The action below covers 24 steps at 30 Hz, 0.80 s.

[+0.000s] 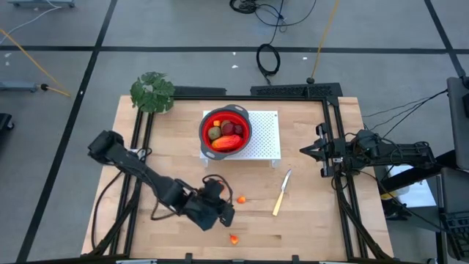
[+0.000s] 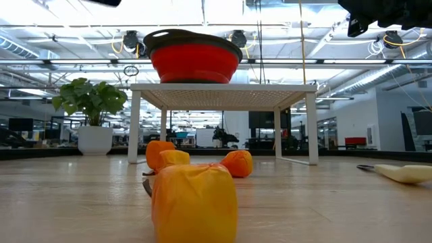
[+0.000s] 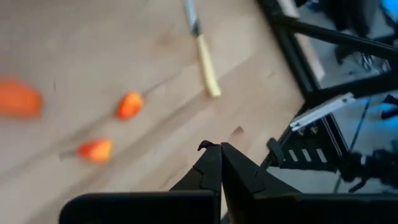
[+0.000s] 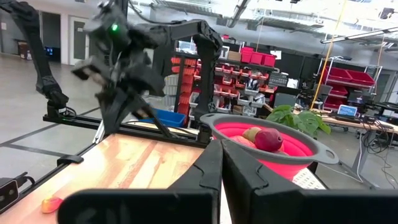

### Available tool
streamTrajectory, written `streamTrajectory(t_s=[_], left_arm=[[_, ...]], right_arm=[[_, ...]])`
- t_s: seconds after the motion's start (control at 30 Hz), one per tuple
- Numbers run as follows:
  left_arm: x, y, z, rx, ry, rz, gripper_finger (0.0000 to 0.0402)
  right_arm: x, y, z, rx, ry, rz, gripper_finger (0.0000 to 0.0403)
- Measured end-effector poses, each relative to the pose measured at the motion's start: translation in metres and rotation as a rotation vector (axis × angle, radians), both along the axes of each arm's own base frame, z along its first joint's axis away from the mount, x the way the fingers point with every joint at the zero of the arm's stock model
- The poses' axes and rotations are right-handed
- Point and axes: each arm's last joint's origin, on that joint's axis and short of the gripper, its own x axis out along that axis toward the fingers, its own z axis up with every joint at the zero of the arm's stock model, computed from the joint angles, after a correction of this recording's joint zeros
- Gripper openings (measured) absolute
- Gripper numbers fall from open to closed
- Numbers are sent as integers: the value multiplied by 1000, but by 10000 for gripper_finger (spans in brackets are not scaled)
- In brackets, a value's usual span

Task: Pick & Place Fruit
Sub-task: Put the orange into the orange strainer bowl on the shelf

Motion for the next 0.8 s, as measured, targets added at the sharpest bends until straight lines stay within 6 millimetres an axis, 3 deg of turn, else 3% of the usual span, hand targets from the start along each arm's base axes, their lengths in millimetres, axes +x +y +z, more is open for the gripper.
streamTrajectory(t_s=[0.23,0.47,0.6,0.8], left_arm=[[4,-3,-35,-190,136,269,6],[0,11,-43,-238,152,551,5],[6,16,-41,-203,121,520,20],[11,25,-41,-5,188,284,26]], right_arm=[[0,0,0,0,0,0,0],[0,0,0,1,1,0,0],[0,0,0,1,1,0,0],[0,0,0,1,1,0,0]])
